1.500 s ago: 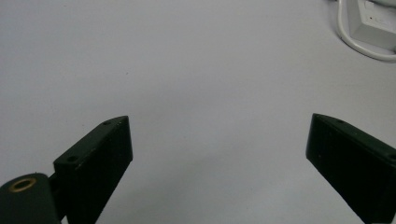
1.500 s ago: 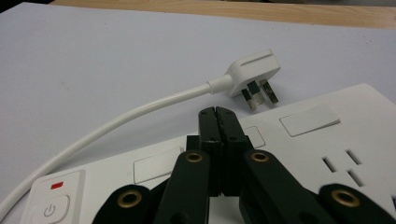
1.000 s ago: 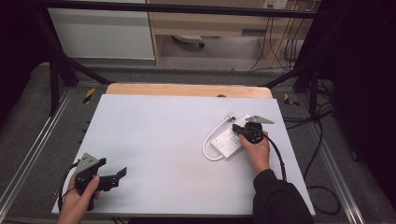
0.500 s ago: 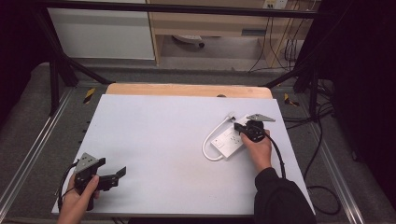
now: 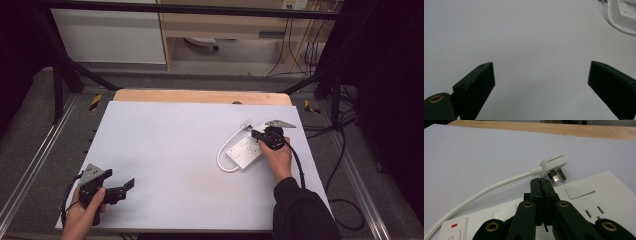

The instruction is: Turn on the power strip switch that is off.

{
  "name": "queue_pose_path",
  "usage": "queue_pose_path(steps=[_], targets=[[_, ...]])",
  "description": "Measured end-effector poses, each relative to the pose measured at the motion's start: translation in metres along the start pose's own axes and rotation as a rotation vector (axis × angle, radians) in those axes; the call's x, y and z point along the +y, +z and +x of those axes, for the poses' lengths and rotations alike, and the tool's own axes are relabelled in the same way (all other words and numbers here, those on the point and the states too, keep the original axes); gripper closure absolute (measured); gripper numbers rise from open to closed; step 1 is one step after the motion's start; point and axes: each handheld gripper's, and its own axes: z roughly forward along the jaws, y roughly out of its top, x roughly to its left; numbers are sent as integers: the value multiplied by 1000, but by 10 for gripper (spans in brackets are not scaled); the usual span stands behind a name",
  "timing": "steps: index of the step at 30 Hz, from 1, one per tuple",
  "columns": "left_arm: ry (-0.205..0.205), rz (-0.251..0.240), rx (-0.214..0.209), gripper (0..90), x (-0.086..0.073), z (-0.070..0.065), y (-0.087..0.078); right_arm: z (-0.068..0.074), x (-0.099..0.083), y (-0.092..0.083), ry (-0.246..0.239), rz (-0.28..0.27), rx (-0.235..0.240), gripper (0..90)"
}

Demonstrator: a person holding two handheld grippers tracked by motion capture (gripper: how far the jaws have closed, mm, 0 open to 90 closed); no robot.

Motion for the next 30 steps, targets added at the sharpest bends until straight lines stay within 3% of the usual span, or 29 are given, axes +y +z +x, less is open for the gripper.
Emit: queue_pose_path(steps=[6,10,15,20,26,30], targets=[[11,2,6,72,0,-1,0,0,6,-3,6,-7,2,880],[8,-4,9,72,0,0,-1,1,12,-7,2,-18,3,815],[16,-4,12,72,0,-1,-2,1,18,-11,20,-31,-2,622],[16,-7,11,72,0,-1,-2,0,21,-13,51,-35,-22,360],[19,-8,10,71,0,-1,-2,-1,23,-18,55,-37,-57,150],[17,-11,12,71,0,-1,-3,-1,24,-22,59,-38,-61,75]])
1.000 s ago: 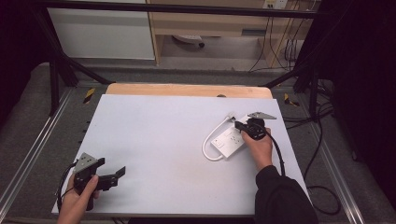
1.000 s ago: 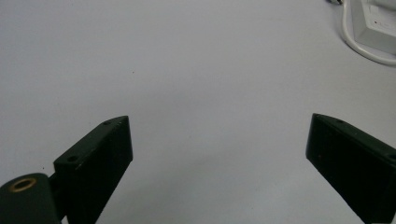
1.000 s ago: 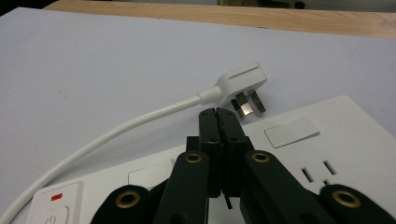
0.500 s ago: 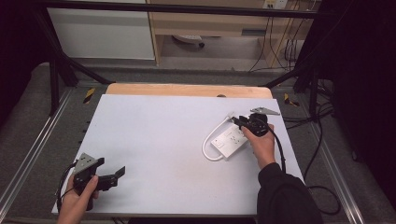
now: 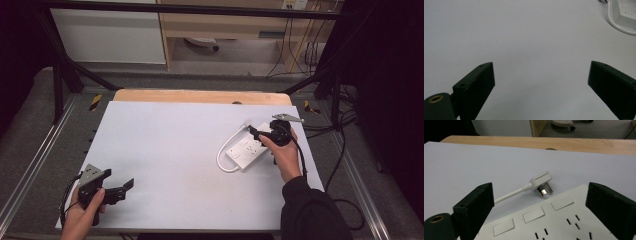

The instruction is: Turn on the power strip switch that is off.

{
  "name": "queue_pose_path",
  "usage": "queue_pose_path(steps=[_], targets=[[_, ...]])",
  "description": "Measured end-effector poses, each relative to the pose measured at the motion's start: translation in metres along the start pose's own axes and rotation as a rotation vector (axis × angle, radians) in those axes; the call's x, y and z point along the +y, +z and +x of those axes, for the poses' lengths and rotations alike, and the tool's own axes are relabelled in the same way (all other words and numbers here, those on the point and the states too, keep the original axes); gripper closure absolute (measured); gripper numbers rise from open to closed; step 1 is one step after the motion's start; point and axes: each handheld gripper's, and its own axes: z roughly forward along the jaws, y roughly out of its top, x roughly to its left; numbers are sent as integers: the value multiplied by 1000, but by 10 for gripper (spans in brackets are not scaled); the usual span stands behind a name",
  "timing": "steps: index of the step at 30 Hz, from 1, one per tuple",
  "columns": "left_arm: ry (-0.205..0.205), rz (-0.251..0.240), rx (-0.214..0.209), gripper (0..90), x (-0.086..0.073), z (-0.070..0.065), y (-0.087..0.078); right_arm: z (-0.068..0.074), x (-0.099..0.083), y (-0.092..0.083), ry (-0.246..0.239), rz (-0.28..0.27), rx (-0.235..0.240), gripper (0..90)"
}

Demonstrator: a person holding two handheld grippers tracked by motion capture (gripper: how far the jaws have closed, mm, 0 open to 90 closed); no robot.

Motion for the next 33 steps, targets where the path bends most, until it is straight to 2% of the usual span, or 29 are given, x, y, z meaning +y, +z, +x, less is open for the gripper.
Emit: queue_pose_path(steps=[8,16,18,26,33], targets=[[5,-2,1,69,0,-1,0,2,4,-10,-24,-23,8,50],[15,-18,-9,66,2,-3,-1,-2,10,-22,1,-60,-2,61],[15,-17,-7,66,2,-3,-1,-1,10,-24,-3,-52,13,38],[20,-8,-7,65,1,-2,-2,6,10,-37,-63,-6,-5,27],[16,-10,-8,66,1,-3,-3,7,8,-55,-94,-8,9,33]])
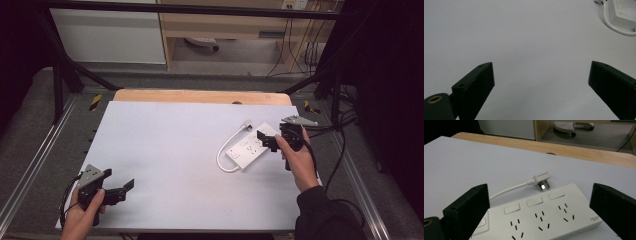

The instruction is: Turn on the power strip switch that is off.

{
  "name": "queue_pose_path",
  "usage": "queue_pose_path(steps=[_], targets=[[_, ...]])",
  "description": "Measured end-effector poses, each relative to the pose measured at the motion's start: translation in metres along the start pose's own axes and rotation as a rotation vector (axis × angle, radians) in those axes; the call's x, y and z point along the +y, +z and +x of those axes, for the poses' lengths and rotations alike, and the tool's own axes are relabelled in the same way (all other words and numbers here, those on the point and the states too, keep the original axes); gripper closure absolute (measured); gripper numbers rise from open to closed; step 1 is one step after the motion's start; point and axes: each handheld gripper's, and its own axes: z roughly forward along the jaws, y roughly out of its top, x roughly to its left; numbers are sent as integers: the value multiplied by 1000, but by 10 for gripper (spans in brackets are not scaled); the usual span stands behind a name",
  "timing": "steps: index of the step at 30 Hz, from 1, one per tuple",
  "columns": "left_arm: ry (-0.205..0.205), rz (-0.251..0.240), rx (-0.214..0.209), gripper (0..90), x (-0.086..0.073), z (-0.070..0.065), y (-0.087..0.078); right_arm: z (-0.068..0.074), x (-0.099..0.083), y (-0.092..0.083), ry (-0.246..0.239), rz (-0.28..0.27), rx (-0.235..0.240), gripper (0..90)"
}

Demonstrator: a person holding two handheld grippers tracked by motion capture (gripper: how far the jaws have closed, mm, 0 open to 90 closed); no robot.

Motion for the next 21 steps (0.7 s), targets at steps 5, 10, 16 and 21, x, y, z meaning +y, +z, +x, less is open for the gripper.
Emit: queue_pose_path(steps=[5,10,16,21], targets=[[-2,3,2,66,0,1,0,-2,-3,-14,2,-9,11,33],[-3,2,4,65,0,1,-1,-4,-6,-28,4,-27,12,32],[-1,6,3,65,-1,1,-1,-8,-14,-45,5,-42,4,36],[-7,5,5,65,-1,1,-1,-12,-24,-60,5,-70,0,41]])
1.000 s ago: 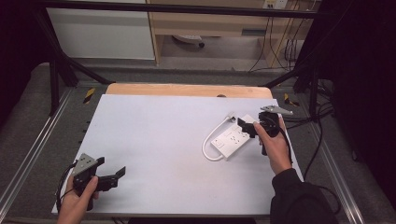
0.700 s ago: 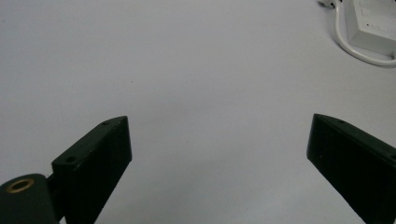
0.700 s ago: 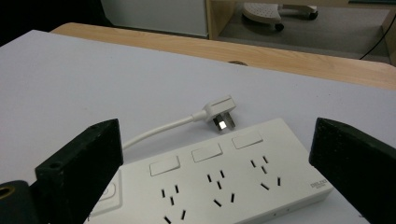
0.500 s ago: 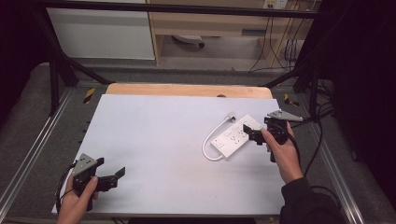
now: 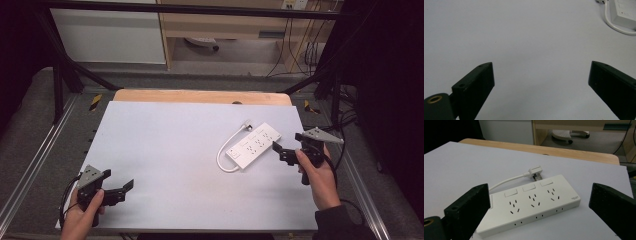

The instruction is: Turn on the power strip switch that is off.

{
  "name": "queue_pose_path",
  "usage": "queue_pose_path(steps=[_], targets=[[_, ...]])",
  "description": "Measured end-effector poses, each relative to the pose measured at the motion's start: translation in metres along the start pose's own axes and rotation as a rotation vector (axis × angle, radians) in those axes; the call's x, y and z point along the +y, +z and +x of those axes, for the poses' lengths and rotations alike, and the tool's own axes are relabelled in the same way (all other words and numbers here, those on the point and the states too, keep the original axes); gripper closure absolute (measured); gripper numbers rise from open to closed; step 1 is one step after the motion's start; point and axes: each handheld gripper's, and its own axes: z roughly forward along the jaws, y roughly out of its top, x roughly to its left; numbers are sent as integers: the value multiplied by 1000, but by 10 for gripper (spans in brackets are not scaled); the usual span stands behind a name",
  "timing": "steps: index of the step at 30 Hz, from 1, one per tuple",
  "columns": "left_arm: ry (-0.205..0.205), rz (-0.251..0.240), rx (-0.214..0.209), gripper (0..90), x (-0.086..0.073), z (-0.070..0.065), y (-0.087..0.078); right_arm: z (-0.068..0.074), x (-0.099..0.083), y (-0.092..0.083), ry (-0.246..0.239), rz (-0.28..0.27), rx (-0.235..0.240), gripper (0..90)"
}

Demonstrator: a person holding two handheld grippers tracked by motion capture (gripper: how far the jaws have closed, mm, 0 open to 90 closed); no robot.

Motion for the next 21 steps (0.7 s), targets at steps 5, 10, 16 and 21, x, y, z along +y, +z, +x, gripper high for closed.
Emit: queue_pose_path(steps=[5,10,16,21], targets=[[0,-1,0,65,0,0,0,-2,-17,-13,-19,-37,-24,46],[1,0,0,66,0,-1,-1,1,-44,-17,-25,-25,-24,49],[2,1,0,66,0,-2,0,8,-77,-10,-32,25,-7,47],[4,1,-2,66,0,-3,0,18,-88,-4,-66,88,8,38]])
